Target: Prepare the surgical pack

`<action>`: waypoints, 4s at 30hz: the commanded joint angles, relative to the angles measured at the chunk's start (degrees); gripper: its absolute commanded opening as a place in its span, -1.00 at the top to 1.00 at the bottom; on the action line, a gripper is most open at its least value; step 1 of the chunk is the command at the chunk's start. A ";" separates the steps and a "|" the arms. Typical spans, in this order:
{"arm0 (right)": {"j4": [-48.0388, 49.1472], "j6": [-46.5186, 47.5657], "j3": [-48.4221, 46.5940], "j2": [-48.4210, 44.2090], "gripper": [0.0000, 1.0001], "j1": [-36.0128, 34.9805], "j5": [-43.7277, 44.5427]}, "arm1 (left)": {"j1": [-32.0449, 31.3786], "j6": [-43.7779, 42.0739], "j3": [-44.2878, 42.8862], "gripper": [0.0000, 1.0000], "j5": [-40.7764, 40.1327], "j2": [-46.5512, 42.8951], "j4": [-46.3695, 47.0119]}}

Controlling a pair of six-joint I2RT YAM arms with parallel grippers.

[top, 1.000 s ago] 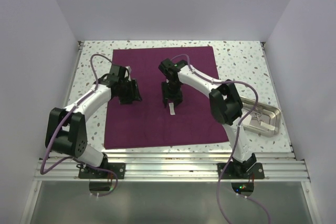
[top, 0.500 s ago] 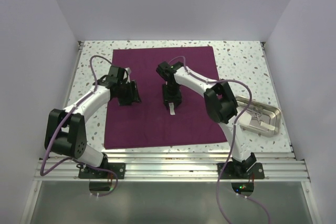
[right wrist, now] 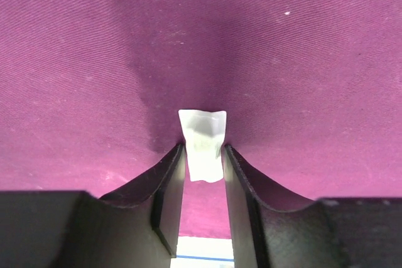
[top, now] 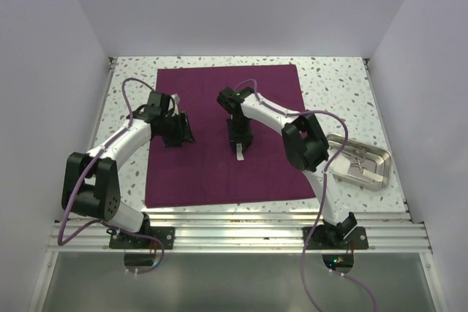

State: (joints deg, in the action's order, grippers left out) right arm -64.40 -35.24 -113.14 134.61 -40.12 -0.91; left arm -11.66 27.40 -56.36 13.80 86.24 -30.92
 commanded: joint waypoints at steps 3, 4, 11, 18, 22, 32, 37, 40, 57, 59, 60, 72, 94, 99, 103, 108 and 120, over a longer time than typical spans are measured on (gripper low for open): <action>-0.37 0.70 0.64 -0.83 0.38 -0.22 1.96 | 0.85 -1.29 0.11 -0.17 1.84 -1.33 1.74; -0.37 0.70 0.64 -1.01 0.41 -0.14 2.14 | 0.85 -1.21 0.11 -0.17 2.02 -1.25 1.82; -1.08 -0.35 0.91 -3.38 0.47 1.00 1.87 | 0.94 -1.21 -0.33 -0.16 2.54 -0.72 2.00; -1.25 -3.59 3.36 -9.00 0.48 3.73 1.00 | 0.94 -1.38 -0.68 -0.16 3.60 -0.37 2.53; -1.43 -5.80 5.64 -13.04 0.49 7.50 -0.22 | 0.94 -1.56 -1.03 -0.16 4.04 -0.19 2.97; -0.46 -12.92 24.35 -33.16 0.47 27.26 -4.98 | 0.94 -2.96 -1.91 -0.16 2.63 -1.51 2.88; -1.43 -14.50 36.46 -42.74 0.47 44.72 -5.94 | 0.94 -3.58 -3.49 -0.16 3.16 -1.51 2.53; -0.64 -17.83 43.24 -47.41 0.47 53.26 -6.65 | 0.94 -4.02 -4.81 -0.16 3.07 -1.07 1.74; 4.03 -12.40 39.68 -36.96 0.00 66.48 -0.94 | 1.11 -4.55 -6.49 -0.17 3.95 -1.25 1.12; 1.84 -11.43 39.58 -37.74 -0.11 66.57 -0.50 | 1.11 -4.55 -6.40 -0.17 4.48 -0.98 1.12; 1.30 -11.08 40.71 -38.79 -0.11 66.75 0.11 | 1.11 -4.55 -6.31 -0.17 4.65 -0.81 1.30; -2.05 -8.44 50.91 -47.95 -0.11 68.77 0.47 | 1.20 -5.07 -8.15 -0.17 5.36 1.04 0.07; 9.20 -11.07 59.70 -41.45 0.15 70.26 1.17 | 1.55 -5.42 -8.42 -0.17 4.48 0.77 -1.43; 10.69 -12.39 60.76 -40.92 0.36 70.26 1.00 | 1.55 -5.51 -9.30 -0.17 4.48 1.30 -2.22; 11.23 -12.48 60.50 -39.60 0.46 70.26 1.08 | 1.55 -5.43 -9.47 -0.17 4.57 1.65 -2.31; 10.79 -12.13 58.75 -38.45 0.65 70.26 0.99 | 1.55 -5.43 -10.52 -0.17 4.22 2.09 -2.83; 4.99 -11.95 50.39 -38.02 1.00 70.26 -1.11 | 1.55 -5.25 -11.40 -0.17 4.83 3.68 -2.48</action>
State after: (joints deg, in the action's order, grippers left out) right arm -57.60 -47.11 -60.25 95.64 30.37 -2.61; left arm -10.57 22.94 -65.17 17.85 89.34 -32.77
